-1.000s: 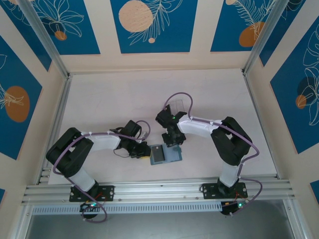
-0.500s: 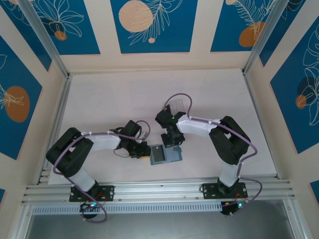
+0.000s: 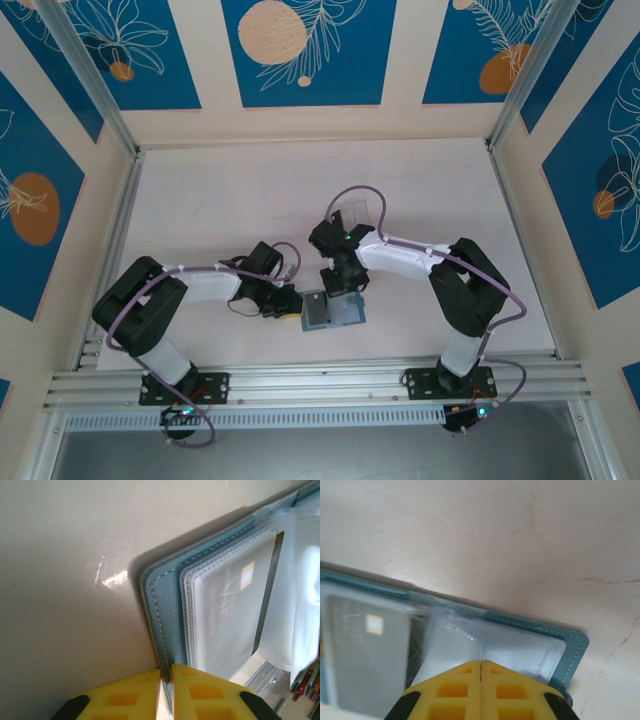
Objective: Put the credit cards into the card holder
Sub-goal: Flip over the card slot in the card holder.
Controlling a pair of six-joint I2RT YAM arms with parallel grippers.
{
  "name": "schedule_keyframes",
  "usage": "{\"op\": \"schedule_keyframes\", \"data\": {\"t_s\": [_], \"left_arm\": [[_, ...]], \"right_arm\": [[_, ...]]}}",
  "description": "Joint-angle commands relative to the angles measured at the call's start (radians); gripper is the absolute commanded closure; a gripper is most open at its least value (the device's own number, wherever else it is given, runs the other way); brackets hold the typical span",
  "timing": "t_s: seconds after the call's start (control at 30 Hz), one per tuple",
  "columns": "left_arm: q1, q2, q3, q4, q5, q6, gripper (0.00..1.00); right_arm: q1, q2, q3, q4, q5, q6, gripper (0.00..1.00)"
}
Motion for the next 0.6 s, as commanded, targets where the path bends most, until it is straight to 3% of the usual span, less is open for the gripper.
{"op": "schedule_keyframes", "data": {"t_s": [0.0, 0.23, 0.37, 0.57], "left_arm": [[-0.059, 0.153, -0.058, 0.172, -0.063, -0.017, 0.85], [-0.072, 0.155, -0.058, 0.201, -0.056, -0.039, 0.85], [-0.073, 0.152, -0.061, 0.208, -0.056, -0.046, 0.85], [-0.073, 0.156, -0.07, 0.228, -0.05, -0.058, 0.85]], "right_arm": [[0.006, -0.038, 0.038, -0.022, -0.07, 0.019, 1.0], [-0.002, 0.005, 0.065, 0.056, -0.231, 0.067, 0.98], [-0.01, 0.008, 0.044, 0.126, -0.316, 0.113, 0.84], [-0.034, -0.029, -0.057, 0.241, -0.416, 0.2, 0.69]]}}
